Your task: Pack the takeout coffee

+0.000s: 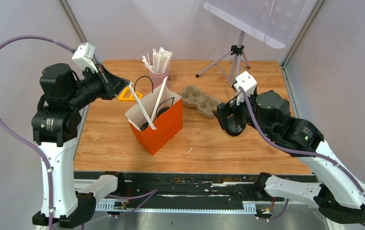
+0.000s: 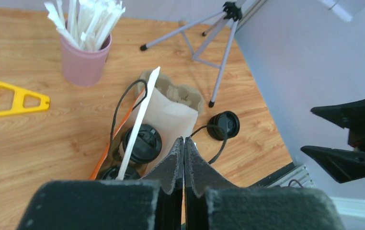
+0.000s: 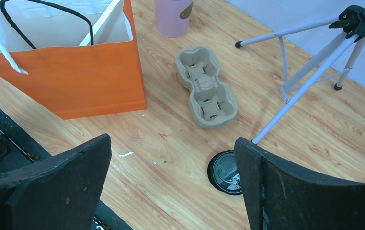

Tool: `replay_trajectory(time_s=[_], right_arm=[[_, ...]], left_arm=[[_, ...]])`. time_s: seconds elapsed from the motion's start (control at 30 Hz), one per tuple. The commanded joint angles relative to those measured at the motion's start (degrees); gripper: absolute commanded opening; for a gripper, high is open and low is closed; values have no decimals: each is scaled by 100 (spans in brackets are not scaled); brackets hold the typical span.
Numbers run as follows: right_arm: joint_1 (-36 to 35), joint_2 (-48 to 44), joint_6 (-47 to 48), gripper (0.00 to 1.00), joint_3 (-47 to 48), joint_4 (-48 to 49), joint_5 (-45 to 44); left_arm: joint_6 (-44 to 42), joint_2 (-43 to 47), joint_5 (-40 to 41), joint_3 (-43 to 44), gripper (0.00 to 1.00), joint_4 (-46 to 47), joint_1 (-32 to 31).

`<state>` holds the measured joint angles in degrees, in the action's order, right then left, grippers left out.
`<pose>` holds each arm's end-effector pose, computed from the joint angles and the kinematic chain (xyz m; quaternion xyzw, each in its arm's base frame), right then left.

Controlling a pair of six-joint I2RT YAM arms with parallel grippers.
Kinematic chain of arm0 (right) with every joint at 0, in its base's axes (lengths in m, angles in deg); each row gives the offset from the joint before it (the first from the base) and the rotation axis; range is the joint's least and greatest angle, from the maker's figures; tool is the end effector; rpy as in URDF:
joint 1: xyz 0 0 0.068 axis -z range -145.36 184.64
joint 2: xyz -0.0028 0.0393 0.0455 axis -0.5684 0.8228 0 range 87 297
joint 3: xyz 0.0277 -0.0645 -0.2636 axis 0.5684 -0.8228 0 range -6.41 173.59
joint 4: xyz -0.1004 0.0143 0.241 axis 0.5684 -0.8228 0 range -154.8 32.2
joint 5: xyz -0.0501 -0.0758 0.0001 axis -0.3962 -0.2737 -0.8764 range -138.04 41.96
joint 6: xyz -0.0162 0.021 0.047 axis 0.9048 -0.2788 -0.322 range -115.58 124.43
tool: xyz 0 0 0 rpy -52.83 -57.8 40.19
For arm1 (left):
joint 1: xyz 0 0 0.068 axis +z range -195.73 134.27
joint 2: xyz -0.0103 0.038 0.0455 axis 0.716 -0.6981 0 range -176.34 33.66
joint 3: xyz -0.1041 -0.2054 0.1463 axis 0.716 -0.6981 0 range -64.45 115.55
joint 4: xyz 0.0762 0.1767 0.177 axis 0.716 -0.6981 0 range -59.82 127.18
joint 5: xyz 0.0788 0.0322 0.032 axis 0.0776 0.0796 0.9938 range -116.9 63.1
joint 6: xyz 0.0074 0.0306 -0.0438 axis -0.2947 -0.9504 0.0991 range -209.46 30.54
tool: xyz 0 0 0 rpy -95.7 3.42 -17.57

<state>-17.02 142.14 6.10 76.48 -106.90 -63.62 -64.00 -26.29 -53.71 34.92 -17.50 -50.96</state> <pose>0.1061 0.1187 0.4579 -0.2989 0.7655 0.1346 0.5537 0.1389 -0.0290 0.5161 0.0028 0.7857 -0.3339 0.5207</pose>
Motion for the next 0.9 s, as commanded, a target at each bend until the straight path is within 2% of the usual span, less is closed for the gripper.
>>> replay_trajectory(time_s=[0.0, 0.3, 0.87], right_arm=[[10, -26, 66, 100, 14, 159, -108], [14, 103, 9, 100, 74, 250, -35], [15, -43, -20, 100, -11, 119, -90]], left_arm=[[32, 25, 7, 653, 0, -161, -18], [72, -105, 86, 1493, 0, -449, -14], [-32, 299, 87, 311, 0, -246, -17]])
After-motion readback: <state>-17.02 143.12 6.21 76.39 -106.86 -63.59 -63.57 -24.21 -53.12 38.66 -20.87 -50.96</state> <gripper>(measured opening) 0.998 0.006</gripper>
